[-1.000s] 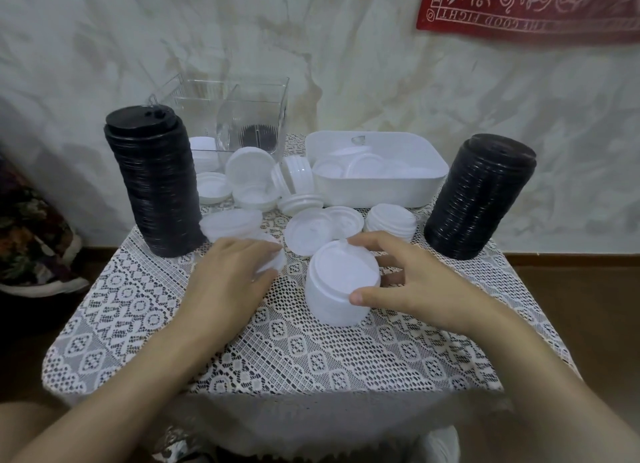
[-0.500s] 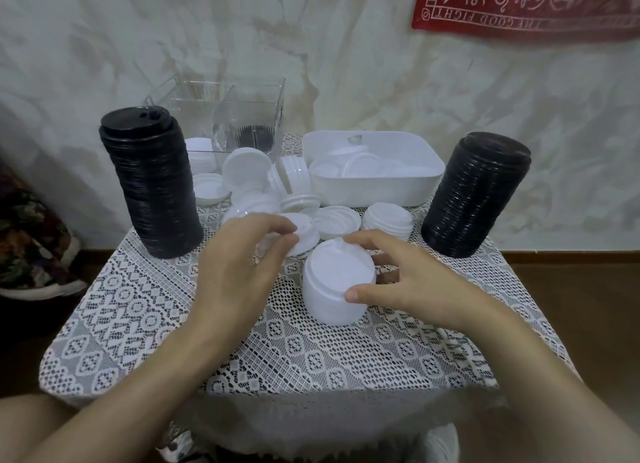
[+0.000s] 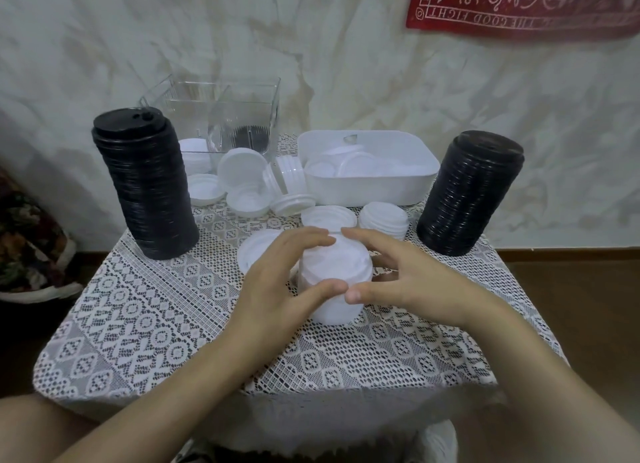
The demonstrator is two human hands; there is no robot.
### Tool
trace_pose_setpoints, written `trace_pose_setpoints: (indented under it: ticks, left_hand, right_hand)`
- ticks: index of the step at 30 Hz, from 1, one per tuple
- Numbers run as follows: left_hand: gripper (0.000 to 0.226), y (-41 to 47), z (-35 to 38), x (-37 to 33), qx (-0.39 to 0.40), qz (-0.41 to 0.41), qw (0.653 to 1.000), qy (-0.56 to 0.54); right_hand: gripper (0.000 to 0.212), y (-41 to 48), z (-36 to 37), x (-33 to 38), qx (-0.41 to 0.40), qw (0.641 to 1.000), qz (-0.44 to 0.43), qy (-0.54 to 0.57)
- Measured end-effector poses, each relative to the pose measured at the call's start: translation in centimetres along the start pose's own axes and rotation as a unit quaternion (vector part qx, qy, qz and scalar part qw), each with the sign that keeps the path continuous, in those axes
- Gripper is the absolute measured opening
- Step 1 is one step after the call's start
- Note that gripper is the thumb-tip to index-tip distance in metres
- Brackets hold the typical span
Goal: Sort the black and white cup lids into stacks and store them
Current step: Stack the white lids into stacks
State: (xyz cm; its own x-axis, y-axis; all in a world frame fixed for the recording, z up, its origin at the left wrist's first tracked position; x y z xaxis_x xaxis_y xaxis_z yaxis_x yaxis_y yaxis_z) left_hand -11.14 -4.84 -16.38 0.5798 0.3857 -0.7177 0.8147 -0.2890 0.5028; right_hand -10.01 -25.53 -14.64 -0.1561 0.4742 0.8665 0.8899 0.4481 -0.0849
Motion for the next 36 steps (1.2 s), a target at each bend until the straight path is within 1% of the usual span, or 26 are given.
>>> trace_pose_setpoints:
  ticks: [3,4,5,7,8,10,11,14,17,18,20,21,23,25,27,30,32,34,36]
  left_hand:
    - [0.045,-0.2,0.1,0.5,0.016,-0.07,0.993,-0.094]
    - [0.04,-0.1,0.0,0.7,0.01,-0.084,0.99,-0.117]
    - [0.035,0.0,-0.2,0.9,-0.006,-0.087,0.99,-0.112]
    - [0.028,0.4,-1.2,1.4,-0.037,-0.08,0.996,-0.024]
    - [0.029,0.6,-1.8,1.6,-0.035,-0.076,0.996,0.038]
    - [0.033,1.0,-2.7,2.1,0.001,-0.072,0.987,0.146]
    - [0.035,1.2,-3.1,2.3,0.026,-0.078,0.98,0.181]
    - [0.038,1.4,-4.0,2.8,0.098,-0.082,0.96,0.249]
    - [0.031,1.4,-4.4,3.2,0.166,-0.081,0.936,0.299]
    - [0.027,1.5,-4.5,3.2,0.172,-0.083,0.933,0.304]
    - [0.017,1.6,-4.6,2.8,0.153,-0.093,0.937,0.301]
    - [0.013,1.7,-4.6,2.6,0.132,-0.109,0.942,0.287]
    - [0.01,1.9,-5.0,2.2,0.061,-0.139,0.963,0.222]
    - [0.008,2.1,-5.4,1.8,-0.015,-0.148,0.983,0.11]
    - [0.009,2.3,-5.5,1.5,-0.062,-0.159,0.985,-0.028]
    - [0.01,2.6,-5.3,1.1,-0.094,-0.2,0.956,-0.193]
    - [0.018,2.7,-4.9,0.9,-0.097,-0.228,0.928,-0.277]
    - [0.026,2.8,-4.5,0.7,-0.094,-0.241,0.905,-0.338]
    - [0.028,2.8,-4.2,0.3,-0.089,-0.246,0.888,-0.379]
  right_hand:
    - [0.087,0.0,-0.1,-0.1,-0.009,1.0,-0.002,0.002]
    - [0.081,0.0,-0.1,-0.1,-0.012,1.0,-0.002,-0.001]
    - [0.077,0.0,-0.1,-0.2,-0.014,1.0,-0.001,-0.003]
    - [0.075,0.0,-0.1,-0.3,-0.011,1.0,0.003,-0.004]
    - [0.075,0.0,-0.2,-0.3,-0.01,1.0,0.004,-0.005]
    - [0.076,0.0,-0.2,-0.2,-0.01,1.0,0.005,-0.011]
    - [0.076,0.0,-0.2,-0.2,-0.011,1.0,0.007,-0.014]
    - [0.076,-0.1,-0.2,-0.2,-0.014,1.0,0.01,-0.022]
    - [0.076,-0.1,-0.2,-0.2,-0.014,1.0,0.012,-0.024]
    - [0.076,-0.1,-0.2,-0.2,-0.015,0.999,0.012,-0.025]
    - [0.076,-0.1,-0.2,-0.3,-0.017,0.999,0.012,-0.026]
    - [0.076,-0.1,-0.2,-0.3,-0.017,0.999,0.012,-0.025]
    - [0.077,0.0,-0.2,-0.2,-0.019,0.999,0.012,-0.025]
    - [0.077,0.0,-0.2,-0.1,-0.02,0.999,0.01,-0.025]
    - [0.076,0.0,-0.1,0.1,-0.022,0.999,0.008,-0.026]
    - [0.072,-0.1,-0.2,0.5,-0.032,0.999,0.001,-0.031]
    - [0.07,0.0,-0.1,0.8,-0.05,0.998,-0.005,-0.034]
    - [0.07,0.0,-0.2,1.3,-0.092,0.994,-0.018,-0.051]
    - [0.073,0.0,-0.4,2.1,-0.146,0.983,-0.039,-0.106]
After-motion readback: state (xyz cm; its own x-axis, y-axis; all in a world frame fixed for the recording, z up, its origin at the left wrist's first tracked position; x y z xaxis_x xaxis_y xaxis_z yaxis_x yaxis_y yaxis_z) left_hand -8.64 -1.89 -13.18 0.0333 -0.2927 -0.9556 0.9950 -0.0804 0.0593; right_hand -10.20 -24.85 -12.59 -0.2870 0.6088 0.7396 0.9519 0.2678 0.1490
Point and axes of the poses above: each hand's wrist, its own y-axis towards the middle knuckle, its own z-axis out of the palm, x = y × z, the point moved 3 cm from there along y, towards the middle knuckle, and after that the axes turned 3 degrees about x, right-handed, at the moved point
